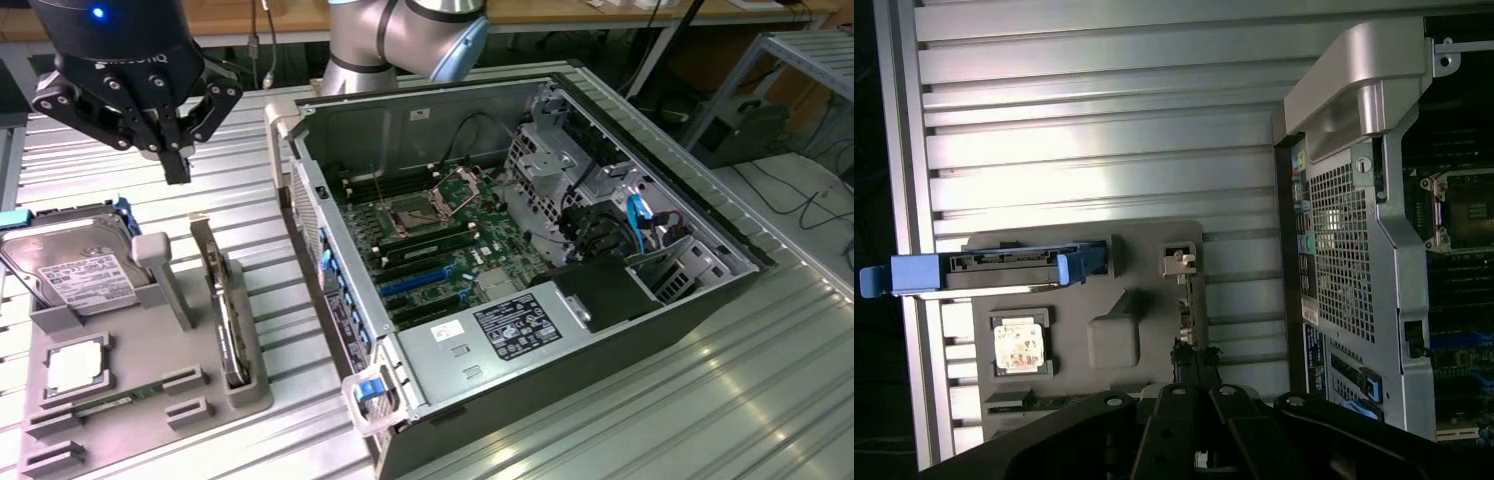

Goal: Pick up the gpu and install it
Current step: 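Pick up the gpu and move the gpu toward the slot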

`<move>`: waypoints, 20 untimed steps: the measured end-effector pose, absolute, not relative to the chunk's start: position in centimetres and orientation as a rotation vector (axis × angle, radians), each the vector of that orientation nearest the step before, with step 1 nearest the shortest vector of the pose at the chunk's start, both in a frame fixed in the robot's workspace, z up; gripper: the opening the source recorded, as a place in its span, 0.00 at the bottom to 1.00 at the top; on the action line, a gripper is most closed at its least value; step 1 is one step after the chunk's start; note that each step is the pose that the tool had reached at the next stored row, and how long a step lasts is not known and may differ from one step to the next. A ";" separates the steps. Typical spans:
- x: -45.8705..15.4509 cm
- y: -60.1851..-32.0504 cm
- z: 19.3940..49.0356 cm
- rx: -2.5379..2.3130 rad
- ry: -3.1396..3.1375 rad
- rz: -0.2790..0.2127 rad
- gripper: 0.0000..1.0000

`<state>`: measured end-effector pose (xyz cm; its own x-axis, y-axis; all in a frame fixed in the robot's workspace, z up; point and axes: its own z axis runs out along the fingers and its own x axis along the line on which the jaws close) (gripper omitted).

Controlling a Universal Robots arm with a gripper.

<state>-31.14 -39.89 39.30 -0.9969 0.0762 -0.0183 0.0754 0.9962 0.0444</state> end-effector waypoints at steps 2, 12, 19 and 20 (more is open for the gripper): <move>-31.1 -39.9 39.3 0.118 3.119 0.068 0.11; -31.2 -39.9 39.3 0.075 3.120 0.066 0.54; -31.2 -41.0 38.8 0.008 3.134 0.053 0.54; -31.2 -41.3 38.7 0.008 3.134 0.050 0.54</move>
